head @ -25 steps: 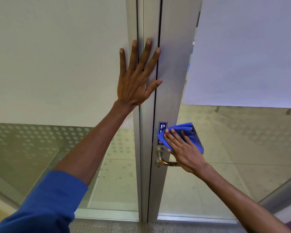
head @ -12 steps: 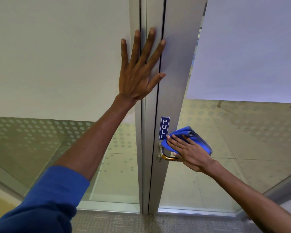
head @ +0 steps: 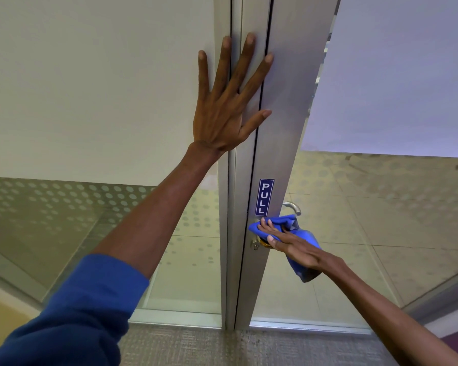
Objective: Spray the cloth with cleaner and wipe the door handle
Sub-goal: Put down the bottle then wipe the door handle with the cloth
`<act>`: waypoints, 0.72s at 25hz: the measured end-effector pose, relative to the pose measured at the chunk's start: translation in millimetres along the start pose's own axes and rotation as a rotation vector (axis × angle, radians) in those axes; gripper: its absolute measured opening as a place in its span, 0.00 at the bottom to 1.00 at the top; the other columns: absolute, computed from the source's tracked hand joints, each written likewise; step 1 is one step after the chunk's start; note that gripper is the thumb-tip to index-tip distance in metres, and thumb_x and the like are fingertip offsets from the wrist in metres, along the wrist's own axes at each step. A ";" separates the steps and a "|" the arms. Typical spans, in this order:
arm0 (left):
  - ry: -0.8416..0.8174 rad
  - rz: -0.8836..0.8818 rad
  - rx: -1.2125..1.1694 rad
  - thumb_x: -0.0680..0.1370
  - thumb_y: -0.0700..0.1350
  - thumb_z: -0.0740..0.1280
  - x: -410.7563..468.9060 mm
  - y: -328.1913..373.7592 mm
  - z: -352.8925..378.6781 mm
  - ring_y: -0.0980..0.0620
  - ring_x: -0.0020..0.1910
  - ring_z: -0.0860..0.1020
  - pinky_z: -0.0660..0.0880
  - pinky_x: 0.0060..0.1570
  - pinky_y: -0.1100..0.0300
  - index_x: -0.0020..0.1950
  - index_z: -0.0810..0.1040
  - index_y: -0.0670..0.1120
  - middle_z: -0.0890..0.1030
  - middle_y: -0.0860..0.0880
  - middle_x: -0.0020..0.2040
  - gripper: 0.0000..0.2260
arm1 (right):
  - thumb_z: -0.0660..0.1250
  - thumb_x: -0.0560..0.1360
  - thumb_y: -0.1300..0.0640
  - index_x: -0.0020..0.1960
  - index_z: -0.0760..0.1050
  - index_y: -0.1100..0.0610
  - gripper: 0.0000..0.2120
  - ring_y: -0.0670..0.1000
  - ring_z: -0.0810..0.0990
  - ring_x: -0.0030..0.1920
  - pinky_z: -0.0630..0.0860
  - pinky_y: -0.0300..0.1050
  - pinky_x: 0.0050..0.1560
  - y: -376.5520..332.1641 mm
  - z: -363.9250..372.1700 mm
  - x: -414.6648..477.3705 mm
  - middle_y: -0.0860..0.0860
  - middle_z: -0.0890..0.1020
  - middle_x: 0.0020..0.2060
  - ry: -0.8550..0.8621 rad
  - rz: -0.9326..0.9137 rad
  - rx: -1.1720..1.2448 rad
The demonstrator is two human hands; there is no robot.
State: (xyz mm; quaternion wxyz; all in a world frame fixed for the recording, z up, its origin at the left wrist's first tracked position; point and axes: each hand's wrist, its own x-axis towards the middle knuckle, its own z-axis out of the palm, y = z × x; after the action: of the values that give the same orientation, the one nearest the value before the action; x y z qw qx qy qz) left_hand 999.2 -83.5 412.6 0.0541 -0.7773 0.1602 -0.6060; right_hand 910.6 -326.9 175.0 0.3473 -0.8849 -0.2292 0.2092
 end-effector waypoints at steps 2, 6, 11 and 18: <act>0.000 0.000 0.005 0.79 0.71 0.49 0.1 0.5 -0.4 0.34 0.79 0.59 0.36 0.77 0.36 0.81 0.60 0.51 0.66 0.41 0.79 0.36 | 0.52 0.87 0.47 0.82 0.50 0.46 0.26 0.40 0.44 0.81 0.44 0.51 0.82 0.6 4.1 0.6 0.39 0.49 0.82 0.003 -0.035 -0.084; 0.003 0.000 0.001 0.79 0.71 0.49 0.3 1.8 -1.6 0.34 0.78 0.60 0.37 0.77 0.35 0.81 0.61 0.51 0.66 0.41 0.79 0.36 | 0.47 0.86 0.43 0.82 0.50 0.42 0.24 0.37 0.36 0.79 0.51 0.45 0.75 4.3 18.5 0.4 0.37 0.43 0.81 0.062 -0.121 -0.423; -0.010 0.006 0.006 0.79 0.71 0.47 0.9 1.5 -5.4 0.34 0.78 0.60 0.36 0.77 0.37 0.80 0.62 0.50 0.67 0.40 0.79 0.36 | 0.42 0.85 0.39 0.80 0.55 0.39 0.24 0.41 0.34 0.80 0.52 0.45 0.75 15.8 24.2 3.5 0.41 0.44 0.82 0.136 -0.217 -0.680; -0.072 -0.005 0.001 0.80 0.69 0.44 3.3 4.1 -15.0 0.31 0.76 0.65 0.51 0.75 0.28 0.79 0.65 0.48 0.70 0.39 0.77 0.36 | 0.43 0.86 0.42 0.77 0.64 0.41 0.23 0.46 0.39 0.82 0.49 0.58 0.81 40.7 8.6 5.9 0.39 0.47 0.83 0.061 -0.423 -0.926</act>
State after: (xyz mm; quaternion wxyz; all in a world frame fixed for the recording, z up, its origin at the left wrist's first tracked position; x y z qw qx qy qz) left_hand 984.7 -86.7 418.5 0.0588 -0.7989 0.1560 -0.5779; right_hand 921.4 -345.8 139.1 -0.0401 -0.8860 -0.4617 -0.0153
